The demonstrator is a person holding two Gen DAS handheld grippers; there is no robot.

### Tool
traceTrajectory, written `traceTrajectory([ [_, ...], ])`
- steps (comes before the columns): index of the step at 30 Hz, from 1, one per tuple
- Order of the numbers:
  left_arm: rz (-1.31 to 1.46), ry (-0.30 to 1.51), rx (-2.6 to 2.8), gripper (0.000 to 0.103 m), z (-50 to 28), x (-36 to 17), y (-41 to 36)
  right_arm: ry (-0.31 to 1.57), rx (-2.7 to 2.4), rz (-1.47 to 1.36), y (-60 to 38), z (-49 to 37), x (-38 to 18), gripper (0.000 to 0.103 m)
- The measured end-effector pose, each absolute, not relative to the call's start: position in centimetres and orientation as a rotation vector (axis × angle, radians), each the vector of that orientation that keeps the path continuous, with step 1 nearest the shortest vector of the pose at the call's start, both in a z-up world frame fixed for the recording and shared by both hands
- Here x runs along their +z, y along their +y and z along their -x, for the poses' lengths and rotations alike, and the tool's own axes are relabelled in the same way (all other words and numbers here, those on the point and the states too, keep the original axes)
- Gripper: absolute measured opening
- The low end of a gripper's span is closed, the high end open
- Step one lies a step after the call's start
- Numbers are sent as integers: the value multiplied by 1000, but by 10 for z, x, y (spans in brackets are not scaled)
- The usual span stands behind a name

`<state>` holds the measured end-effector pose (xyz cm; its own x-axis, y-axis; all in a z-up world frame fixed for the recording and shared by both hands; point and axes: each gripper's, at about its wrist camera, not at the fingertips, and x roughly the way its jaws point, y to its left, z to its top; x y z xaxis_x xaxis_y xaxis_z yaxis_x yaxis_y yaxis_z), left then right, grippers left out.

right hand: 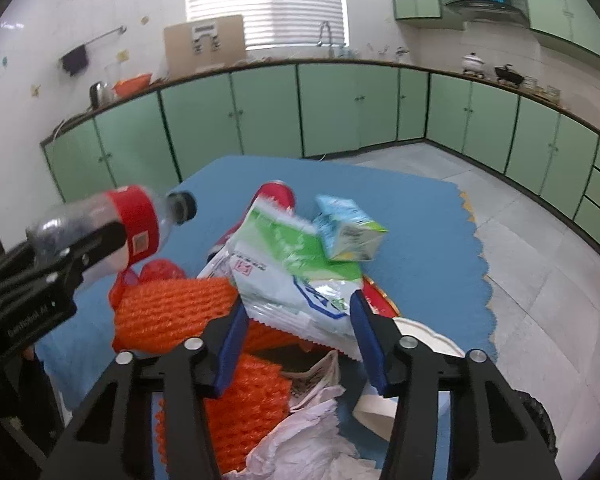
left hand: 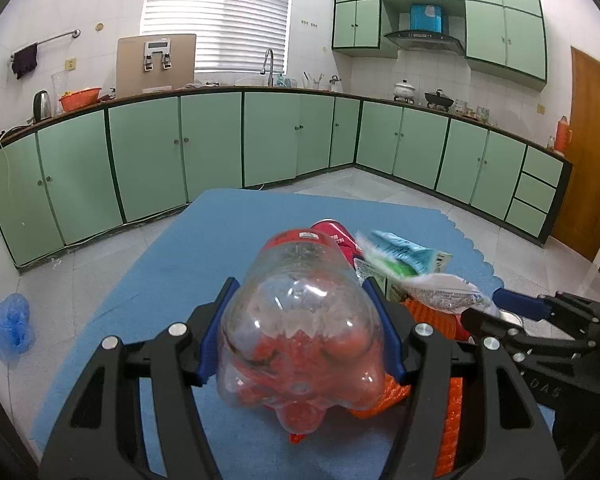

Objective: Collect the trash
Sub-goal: 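Lift the clear bottle with the left tool while the right tool grasps the white-green wrapper, then lift the white-green wrapper with the right tool while the left tool regrasps the red-label bottle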

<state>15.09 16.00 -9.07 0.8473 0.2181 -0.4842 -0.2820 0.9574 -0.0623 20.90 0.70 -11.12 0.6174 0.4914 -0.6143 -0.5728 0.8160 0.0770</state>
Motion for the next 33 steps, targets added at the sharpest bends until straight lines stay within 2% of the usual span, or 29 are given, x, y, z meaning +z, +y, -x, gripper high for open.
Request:
traceTrajectory([
  [3, 130, 496, 263, 60, -152, -90, 161, 690, 637, 135, 10, -210, -114, 32],
  [9, 126, 491, 263, 60, -152, -89, 159, 651, 688, 157, 12, -199, -104, 21],
  [10, 125, 489, 263, 60, -152, -88, 159, 639, 698, 157, 11, -197, -101, 16],
  [20, 118, 452, 251, 60, -143, -79, 154, 561, 732, 101, -2, -181, -73, 13],
  [28, 117, 507, 252, 61, -130, -97, 167, 559, 715, 84, -15, -179, -71, 13],
  [31, 110, 541, 256, 69, -123, -106, 171, 565, 719, 72, -14, -178, -74, 13],
  [33, 104, 562, 265, 71, -117, -114, 174, 566, 725, 76, -12, -178, -75, 13],
])
